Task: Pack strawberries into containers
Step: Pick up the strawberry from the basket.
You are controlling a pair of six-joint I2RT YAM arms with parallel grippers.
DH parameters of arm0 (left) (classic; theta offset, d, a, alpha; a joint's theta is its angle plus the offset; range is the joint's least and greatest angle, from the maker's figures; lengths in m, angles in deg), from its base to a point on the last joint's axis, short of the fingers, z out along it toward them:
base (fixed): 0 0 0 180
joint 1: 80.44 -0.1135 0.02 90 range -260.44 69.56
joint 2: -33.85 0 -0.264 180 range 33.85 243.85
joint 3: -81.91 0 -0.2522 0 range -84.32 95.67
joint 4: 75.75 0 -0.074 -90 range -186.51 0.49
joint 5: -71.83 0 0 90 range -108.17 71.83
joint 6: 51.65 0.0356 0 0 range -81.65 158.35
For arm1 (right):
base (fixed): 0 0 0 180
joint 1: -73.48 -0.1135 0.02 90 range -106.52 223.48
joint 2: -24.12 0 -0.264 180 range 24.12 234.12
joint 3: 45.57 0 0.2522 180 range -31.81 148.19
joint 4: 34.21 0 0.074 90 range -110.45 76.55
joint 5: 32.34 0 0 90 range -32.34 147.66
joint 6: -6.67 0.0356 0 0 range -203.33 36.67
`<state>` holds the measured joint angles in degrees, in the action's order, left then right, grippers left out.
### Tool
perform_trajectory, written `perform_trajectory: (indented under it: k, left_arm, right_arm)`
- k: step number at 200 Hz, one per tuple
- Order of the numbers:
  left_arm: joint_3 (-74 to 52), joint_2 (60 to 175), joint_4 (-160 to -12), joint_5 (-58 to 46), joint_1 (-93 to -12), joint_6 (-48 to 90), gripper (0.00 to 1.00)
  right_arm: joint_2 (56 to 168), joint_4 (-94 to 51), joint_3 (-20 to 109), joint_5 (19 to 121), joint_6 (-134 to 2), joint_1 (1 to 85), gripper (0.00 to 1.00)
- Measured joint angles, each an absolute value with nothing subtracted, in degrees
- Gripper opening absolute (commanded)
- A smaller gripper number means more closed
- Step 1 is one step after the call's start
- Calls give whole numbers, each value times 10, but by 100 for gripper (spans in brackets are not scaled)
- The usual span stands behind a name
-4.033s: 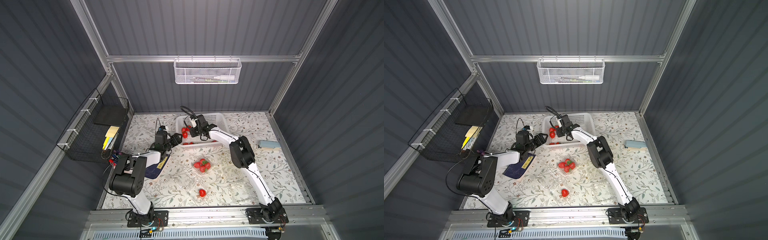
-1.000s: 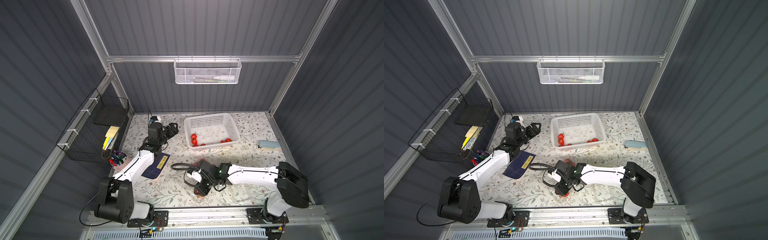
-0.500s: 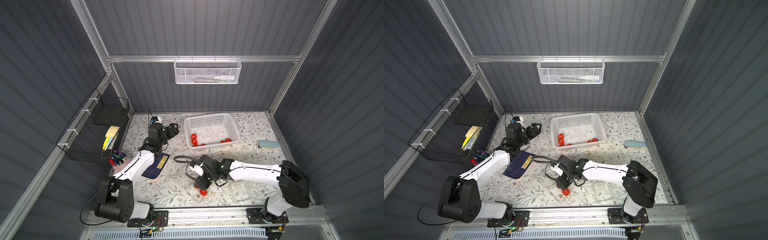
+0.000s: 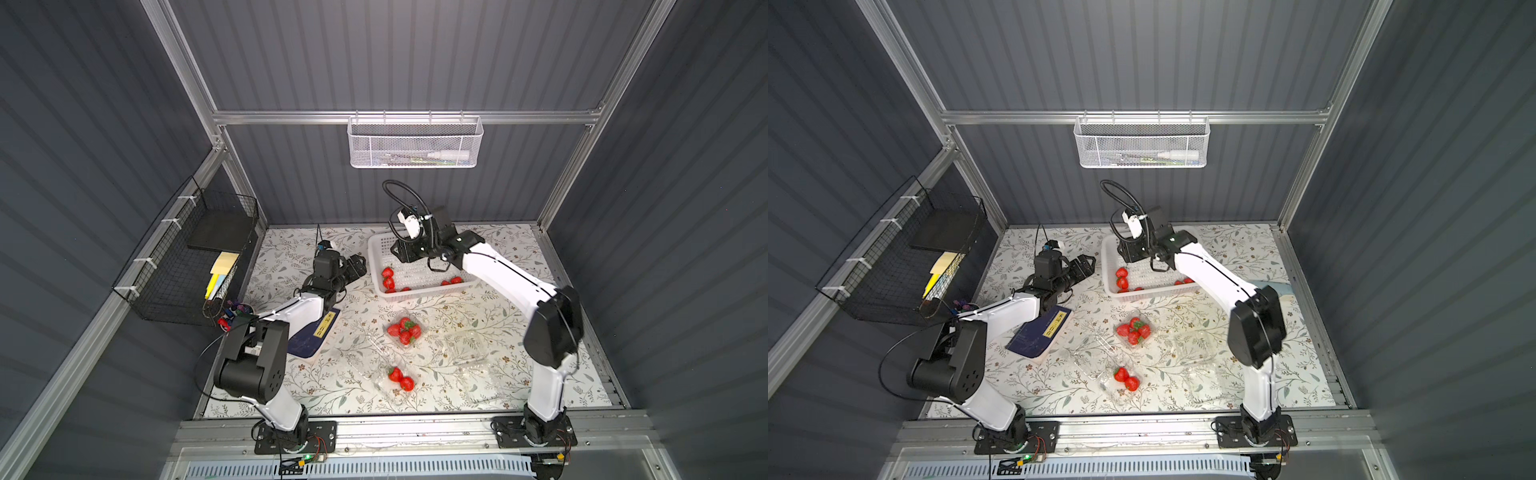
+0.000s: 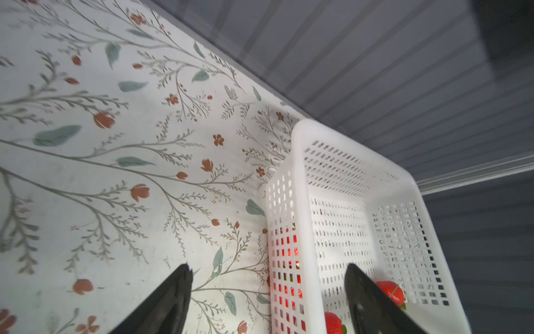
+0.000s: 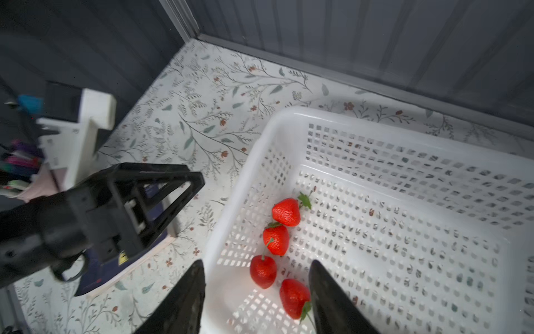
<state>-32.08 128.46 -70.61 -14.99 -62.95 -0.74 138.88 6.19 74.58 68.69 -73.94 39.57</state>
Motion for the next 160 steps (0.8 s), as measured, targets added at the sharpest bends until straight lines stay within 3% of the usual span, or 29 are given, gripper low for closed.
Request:
perform_trajectory:
  k: [28,60,160]
  left_arm:
    - [-310,1322,-693,-137,-610,-8,86]
    - [-306,1350,-670,-123,-597,-11,85]
    - [-293,1392,-646,-108,-590,-19,84]
  right_arm:
    - [1541,134,880,682,-751,412,57]
    - [1647,176,928,687,-754,415,62]
    - [1683,95,936,734,-702,412,63]
